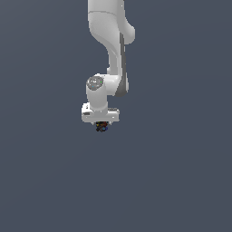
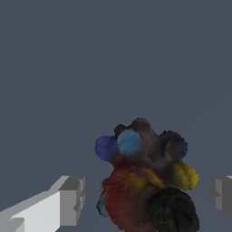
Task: Pick up the object and move it to a goal position.
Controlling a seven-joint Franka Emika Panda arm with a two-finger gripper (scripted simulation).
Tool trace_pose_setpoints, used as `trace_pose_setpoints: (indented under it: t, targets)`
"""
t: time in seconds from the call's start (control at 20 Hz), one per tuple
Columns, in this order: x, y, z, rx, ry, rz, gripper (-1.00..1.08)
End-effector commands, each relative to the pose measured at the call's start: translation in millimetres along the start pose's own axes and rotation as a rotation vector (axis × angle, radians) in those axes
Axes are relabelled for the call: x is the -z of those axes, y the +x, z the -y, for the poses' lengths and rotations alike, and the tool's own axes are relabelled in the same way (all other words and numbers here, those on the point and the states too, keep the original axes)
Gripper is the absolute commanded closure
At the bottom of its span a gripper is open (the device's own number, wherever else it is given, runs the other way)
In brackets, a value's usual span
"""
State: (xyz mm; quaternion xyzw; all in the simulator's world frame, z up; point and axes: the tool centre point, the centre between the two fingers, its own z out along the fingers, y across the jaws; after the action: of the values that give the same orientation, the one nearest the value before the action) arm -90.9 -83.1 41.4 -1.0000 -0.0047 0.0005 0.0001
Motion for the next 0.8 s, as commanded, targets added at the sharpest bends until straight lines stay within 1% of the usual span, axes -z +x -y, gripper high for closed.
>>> trace_pose_setpoints:
  t: [0.0, 0.2, 0.25, 0.7, 0.75]
  targets:
    - [-7.7, 0.2, 0.0, 0.0, 0.0, -0.001, -0.92]
    - [-11.8, 0.5, -0.2, 0.0, 0.0, -0.001, -0.92]
    - [-11.8, 0.5, -0.2, 0.0, 0.0, -0.001, 1.08]
    - [-11.8, 0.5, -0.2, 0.0, 0.0, -0.001, 1.08]
    - [-7.1, 3.8, -0.8, 0.0, -0.001, -0.011, 1.08]
